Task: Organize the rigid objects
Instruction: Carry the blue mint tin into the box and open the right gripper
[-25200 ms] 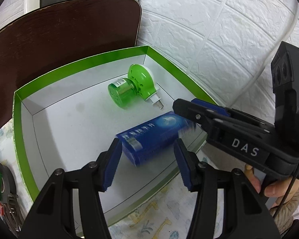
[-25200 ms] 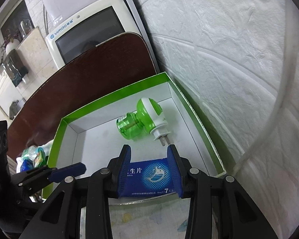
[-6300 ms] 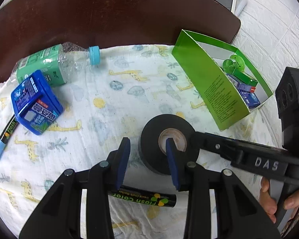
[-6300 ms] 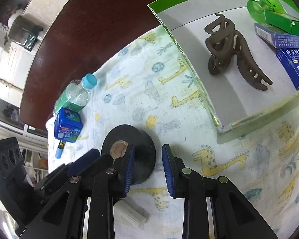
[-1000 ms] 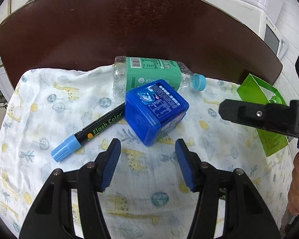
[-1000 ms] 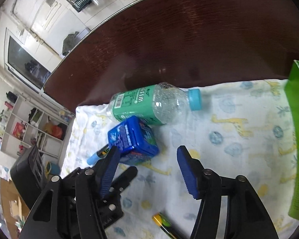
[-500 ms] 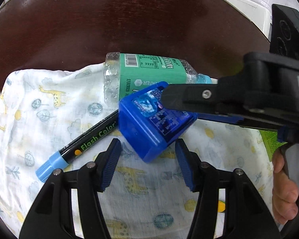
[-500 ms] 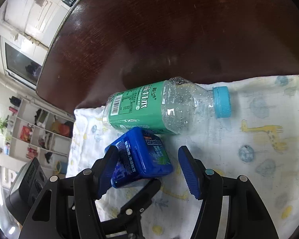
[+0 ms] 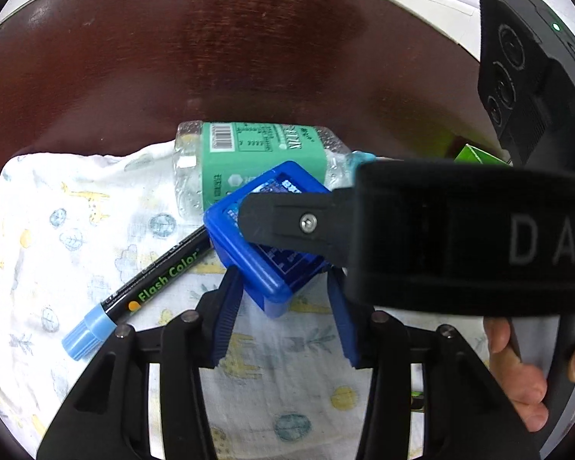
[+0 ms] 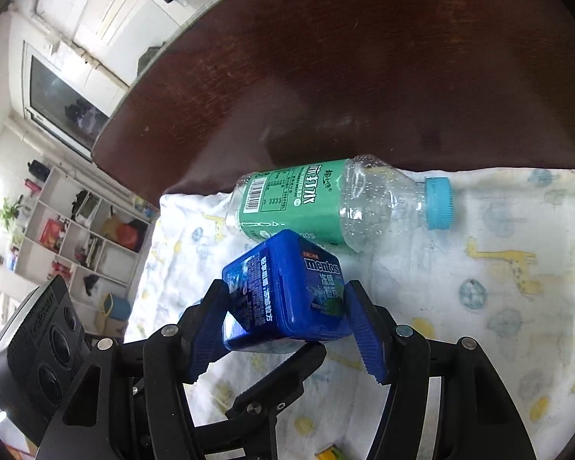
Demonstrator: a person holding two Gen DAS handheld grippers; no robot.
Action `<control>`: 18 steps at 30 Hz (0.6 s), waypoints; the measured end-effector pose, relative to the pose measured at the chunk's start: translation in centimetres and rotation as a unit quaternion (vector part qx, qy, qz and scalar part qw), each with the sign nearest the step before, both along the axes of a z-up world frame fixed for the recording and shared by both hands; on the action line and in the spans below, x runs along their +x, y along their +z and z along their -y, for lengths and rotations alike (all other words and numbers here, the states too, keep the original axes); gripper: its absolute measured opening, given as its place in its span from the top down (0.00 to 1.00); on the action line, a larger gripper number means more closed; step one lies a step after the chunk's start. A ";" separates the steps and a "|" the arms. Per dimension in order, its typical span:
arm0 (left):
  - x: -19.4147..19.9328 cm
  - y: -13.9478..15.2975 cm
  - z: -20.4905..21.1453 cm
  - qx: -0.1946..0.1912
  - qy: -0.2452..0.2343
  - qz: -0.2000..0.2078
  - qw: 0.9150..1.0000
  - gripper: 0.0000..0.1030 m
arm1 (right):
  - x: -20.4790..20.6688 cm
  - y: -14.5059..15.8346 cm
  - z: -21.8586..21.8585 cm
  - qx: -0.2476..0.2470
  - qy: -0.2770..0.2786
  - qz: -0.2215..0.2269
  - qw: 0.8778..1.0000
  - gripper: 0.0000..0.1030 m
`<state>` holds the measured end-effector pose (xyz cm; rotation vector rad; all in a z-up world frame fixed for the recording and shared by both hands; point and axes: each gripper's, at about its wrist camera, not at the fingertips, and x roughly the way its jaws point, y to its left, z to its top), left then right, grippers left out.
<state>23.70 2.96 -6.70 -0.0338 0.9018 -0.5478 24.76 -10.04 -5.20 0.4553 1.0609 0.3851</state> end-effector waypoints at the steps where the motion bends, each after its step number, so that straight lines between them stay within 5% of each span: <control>1: -0.2 0.2 0.2 -0.001 -0.002 0.001 1.000 0.58 | -0.3 0.4 0.3 -0.001 -0.003 0.004 1.000 0.37; 18: -5.2 6.0 8.0 0.014 -0.069 0.071 0.995 0.57 | -7.9 6.5 8.7 -0.015 -0.072 0.084 0.994 0.37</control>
